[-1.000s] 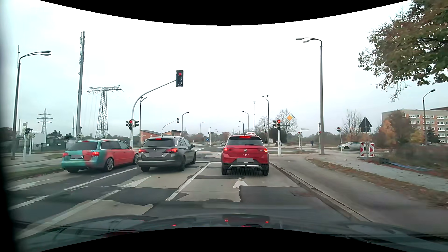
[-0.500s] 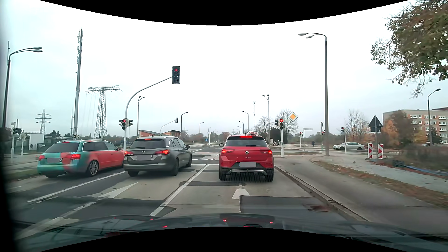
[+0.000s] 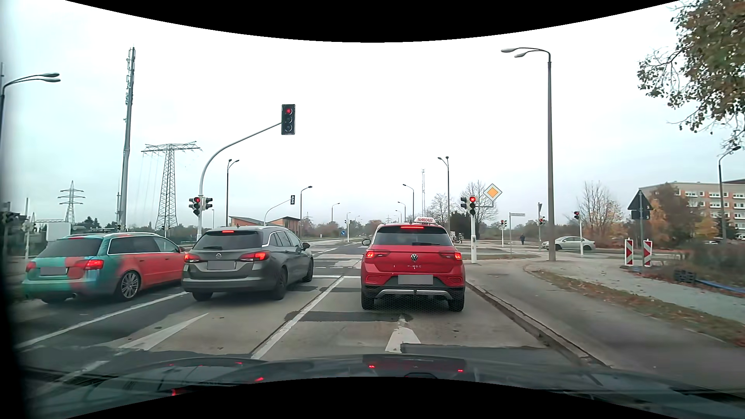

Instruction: Follow the waypoints while adhering to traffic rules and regulations

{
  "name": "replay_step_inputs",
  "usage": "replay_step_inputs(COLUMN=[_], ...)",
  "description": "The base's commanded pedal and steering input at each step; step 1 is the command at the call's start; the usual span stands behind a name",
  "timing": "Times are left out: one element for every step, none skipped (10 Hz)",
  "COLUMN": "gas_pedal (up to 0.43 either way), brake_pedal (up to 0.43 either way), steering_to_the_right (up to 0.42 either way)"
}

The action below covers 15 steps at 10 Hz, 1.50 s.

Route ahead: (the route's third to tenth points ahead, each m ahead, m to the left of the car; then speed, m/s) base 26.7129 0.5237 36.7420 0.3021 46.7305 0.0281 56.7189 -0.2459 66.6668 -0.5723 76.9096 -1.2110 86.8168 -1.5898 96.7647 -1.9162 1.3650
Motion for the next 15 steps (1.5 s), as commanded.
replay_step_inputs(gas_pedal=[0.000,0.000,0.000,0.000,0.000,0.000,0.000,0.000,0.000,0.000,0.000,0.000,0.000,0.000,0.000], brake_pedal=[0.079,0.073,0.061,0.061,0.055,0.043,0.030,0.030,0.024,0.018,0.012,0.012,0.024,0.030,0.037], steering_to_the_right=[-0.005,-0.005,-0.005,-0.005,-0.006,-0.005,-0.005,-0.005,-0.005,-0.006,-0.005,-0.005,-0.005,-0.005,-0.005])
